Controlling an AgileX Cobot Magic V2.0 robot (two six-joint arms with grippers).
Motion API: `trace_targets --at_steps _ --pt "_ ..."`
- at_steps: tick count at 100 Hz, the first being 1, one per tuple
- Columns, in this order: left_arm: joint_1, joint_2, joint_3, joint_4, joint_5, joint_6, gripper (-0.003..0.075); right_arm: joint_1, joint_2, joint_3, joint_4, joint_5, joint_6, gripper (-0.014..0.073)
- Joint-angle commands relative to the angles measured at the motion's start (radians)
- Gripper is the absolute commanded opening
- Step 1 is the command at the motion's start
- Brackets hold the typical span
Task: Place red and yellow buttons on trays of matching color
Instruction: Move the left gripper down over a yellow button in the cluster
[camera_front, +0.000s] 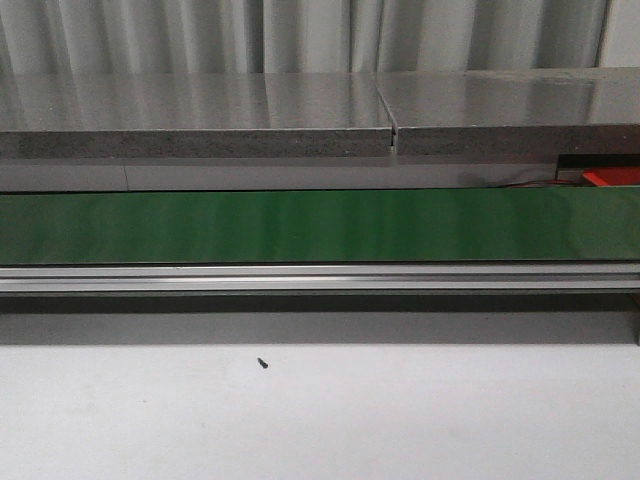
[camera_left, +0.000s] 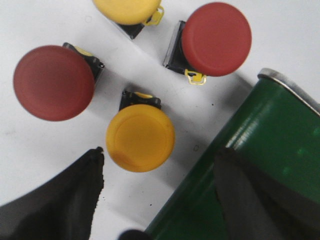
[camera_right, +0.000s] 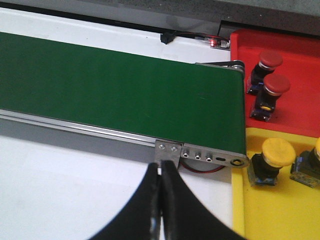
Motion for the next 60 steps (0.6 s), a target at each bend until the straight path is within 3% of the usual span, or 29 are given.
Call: trace_targets --at_steps 1,60 --pt "0.001 -0.036 -0.045 -0.016 0.004 -0.042 0.0463 0.004 0.003 -0.027 0.023 -0.064 -0.01 -0.0068" --pt "0.041 0.011 -0.051 -0.002 0.023 -0.065 0.0463 0.004 0.003 -0.027 0.023 -0.064 -0.01 -0.0068"
